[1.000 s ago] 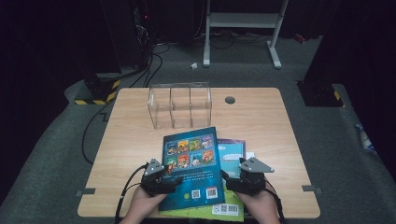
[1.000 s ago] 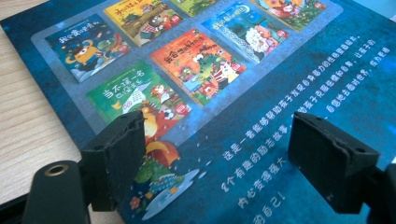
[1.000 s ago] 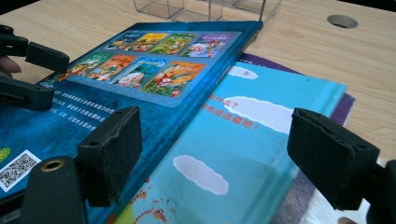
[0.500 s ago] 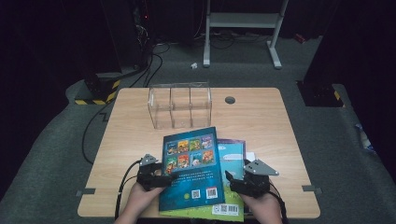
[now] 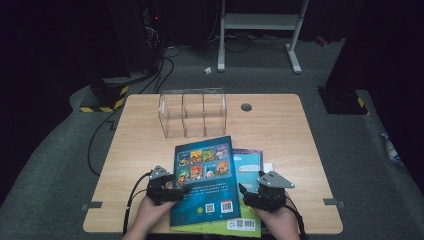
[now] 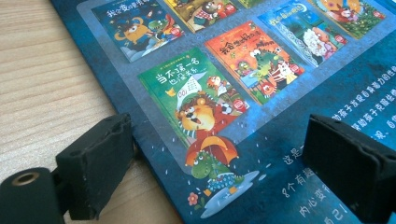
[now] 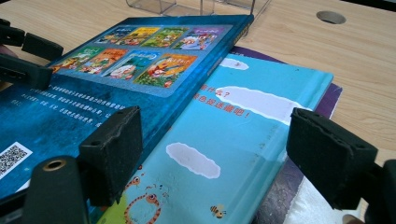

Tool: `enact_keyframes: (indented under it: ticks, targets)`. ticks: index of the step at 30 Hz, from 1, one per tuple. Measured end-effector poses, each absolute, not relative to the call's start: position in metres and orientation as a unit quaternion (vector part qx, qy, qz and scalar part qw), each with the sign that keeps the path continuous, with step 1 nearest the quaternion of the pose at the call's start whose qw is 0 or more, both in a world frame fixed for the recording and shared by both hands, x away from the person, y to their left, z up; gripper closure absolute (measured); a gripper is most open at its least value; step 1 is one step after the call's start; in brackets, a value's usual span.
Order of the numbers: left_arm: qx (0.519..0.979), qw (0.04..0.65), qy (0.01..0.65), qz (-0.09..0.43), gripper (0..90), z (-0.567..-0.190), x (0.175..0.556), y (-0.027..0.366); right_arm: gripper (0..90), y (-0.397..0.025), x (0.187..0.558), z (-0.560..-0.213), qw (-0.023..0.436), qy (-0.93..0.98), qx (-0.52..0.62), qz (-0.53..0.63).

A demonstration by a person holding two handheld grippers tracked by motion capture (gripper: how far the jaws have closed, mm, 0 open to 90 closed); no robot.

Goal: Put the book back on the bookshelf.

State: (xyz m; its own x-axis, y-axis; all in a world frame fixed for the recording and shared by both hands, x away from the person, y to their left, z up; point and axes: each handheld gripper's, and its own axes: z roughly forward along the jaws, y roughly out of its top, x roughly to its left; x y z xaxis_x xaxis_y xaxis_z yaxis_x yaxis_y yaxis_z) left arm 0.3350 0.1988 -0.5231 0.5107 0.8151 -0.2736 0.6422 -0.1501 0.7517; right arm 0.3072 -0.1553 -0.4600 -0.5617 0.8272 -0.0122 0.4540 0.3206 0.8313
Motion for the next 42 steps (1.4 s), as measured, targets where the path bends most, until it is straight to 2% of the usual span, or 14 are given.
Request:
enact_keyframes:
  ticks: [42]
  targets:
    - [0.767,0.442,0.45,0.117,10.2,-0.517,0.331,0.177,18.3,-0.159,0.302,-0.461,0.221,0.771,0.423,0.422]
